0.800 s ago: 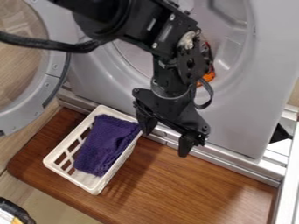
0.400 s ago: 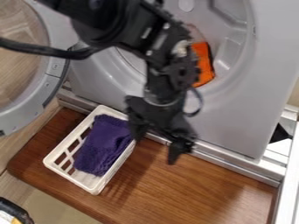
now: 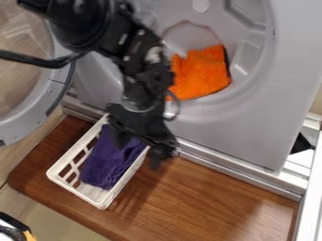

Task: Move the white basket to the right side of the wooden shelf

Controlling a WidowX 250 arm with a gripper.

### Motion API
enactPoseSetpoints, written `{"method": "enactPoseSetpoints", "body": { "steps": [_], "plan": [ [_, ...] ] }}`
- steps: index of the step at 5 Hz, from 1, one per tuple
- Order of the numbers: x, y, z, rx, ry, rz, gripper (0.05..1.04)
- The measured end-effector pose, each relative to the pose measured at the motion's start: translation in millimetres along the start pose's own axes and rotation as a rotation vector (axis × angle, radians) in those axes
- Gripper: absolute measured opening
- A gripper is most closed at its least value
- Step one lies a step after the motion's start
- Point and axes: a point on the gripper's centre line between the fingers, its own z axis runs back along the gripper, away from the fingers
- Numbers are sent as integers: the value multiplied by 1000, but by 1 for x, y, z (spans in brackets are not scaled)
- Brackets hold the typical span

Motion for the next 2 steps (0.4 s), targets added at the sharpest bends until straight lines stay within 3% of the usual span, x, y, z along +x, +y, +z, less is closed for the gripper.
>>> {"method": "enactPoseSetpoints", "body": {
  "steps": [1, 2],
  "plan": [
    [-1, 15, -25, -41, -5, 22, 999],
    [-5, 19, -54, -34, 47, 27, 999]
  ]
}}
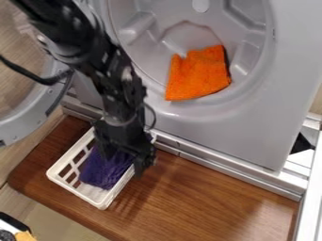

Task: Move the white basket to the right side of the wooden shelf

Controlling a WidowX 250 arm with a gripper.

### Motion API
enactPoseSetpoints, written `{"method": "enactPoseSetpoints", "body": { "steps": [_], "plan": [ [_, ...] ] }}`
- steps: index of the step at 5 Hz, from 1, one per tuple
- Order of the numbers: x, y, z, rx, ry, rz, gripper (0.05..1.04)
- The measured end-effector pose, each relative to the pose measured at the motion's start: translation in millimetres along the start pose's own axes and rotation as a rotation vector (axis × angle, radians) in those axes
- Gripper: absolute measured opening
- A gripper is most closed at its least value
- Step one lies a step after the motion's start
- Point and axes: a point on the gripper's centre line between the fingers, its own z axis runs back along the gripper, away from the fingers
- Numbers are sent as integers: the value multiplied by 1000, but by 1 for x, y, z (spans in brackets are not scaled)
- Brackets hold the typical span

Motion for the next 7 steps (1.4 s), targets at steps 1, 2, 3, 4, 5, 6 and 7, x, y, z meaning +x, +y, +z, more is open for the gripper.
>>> {"method": "enactPoseSetpoints", "body": {
  "steps": [1, 2, 3, 4, 5, 6, 7],
  "plan": [
    [3, 1, -14, 5, 13, 4, 999],
    [3, -1, -20, 18, 9, 9, 965],
    [2, 0, -20, 62, 20, 18, 691],
    [-6, 5, -10, 114, 55, 32, 414],
    [-9, 9, 0, 135, 57, 59, 282],
    [-11, 8, 0, 140, 73, 60, 260],
    [-13, 8, 12, 150, 84, 78, 256]
  ]
}}
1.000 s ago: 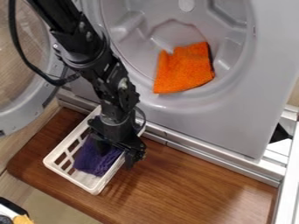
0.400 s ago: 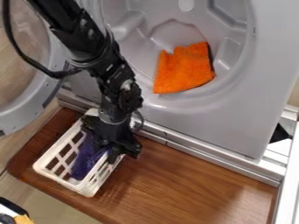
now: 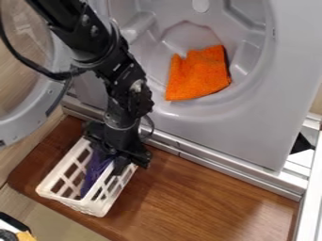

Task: Move the white basket to the right side of the wooden shelf

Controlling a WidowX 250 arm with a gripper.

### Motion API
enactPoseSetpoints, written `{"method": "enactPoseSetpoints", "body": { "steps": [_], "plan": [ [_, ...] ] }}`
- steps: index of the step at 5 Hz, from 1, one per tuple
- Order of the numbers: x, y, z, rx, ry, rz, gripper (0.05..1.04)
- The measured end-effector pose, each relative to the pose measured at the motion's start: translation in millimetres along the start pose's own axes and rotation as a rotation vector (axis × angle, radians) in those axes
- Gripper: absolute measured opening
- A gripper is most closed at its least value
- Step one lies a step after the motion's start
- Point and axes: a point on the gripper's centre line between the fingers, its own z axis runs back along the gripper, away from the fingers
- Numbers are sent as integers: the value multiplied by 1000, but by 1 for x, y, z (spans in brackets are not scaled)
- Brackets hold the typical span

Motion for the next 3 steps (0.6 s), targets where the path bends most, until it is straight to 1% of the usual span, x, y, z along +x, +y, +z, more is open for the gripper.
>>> {"method": "enactPoseSetpoints", "body": {
  "steps": [1, 2, 3],
  "plan": [
    [1, -8, 25, -10, -33, 9, 255],
    [-4, -25, 55, -26, -68, 14, 255],
    [-12, -48, 72, -54, -94, 5, 255]
  ]
}}
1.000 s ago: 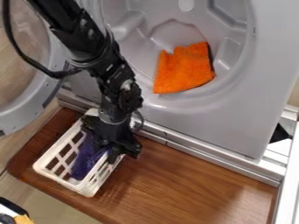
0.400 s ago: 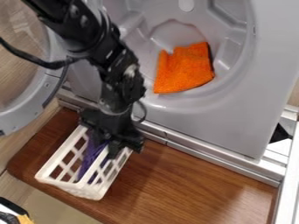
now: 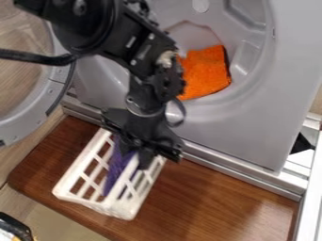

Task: Move the white basket to the right side of the wooden shelf

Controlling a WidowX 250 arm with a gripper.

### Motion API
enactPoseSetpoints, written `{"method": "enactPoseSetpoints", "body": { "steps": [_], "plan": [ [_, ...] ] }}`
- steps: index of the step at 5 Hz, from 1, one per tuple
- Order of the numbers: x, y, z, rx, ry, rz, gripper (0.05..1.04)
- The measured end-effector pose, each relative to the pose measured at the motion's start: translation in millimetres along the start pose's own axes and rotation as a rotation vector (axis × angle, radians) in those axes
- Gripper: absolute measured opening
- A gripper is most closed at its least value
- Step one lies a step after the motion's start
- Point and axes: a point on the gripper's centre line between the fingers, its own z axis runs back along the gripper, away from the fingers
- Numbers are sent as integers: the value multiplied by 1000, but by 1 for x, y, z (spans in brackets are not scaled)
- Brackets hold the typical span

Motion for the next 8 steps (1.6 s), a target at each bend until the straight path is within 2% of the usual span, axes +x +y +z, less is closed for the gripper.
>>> {"method": "enactPoseSetpoints", "body": {
  "steps": [3, 4, 6, 7, 8],
  "plan": [
    [-1, -91, 2, -54, -23, -106, 255],
    [3, -113, -8, -60, -19, -123, 255],
    [15, -133, -28, -49, -22, -112, 255],
    [17, -139, -38, -71, 3, -106, 298],
    [19, -137, -40, -94, 3, -88, 583]
  ]
}}
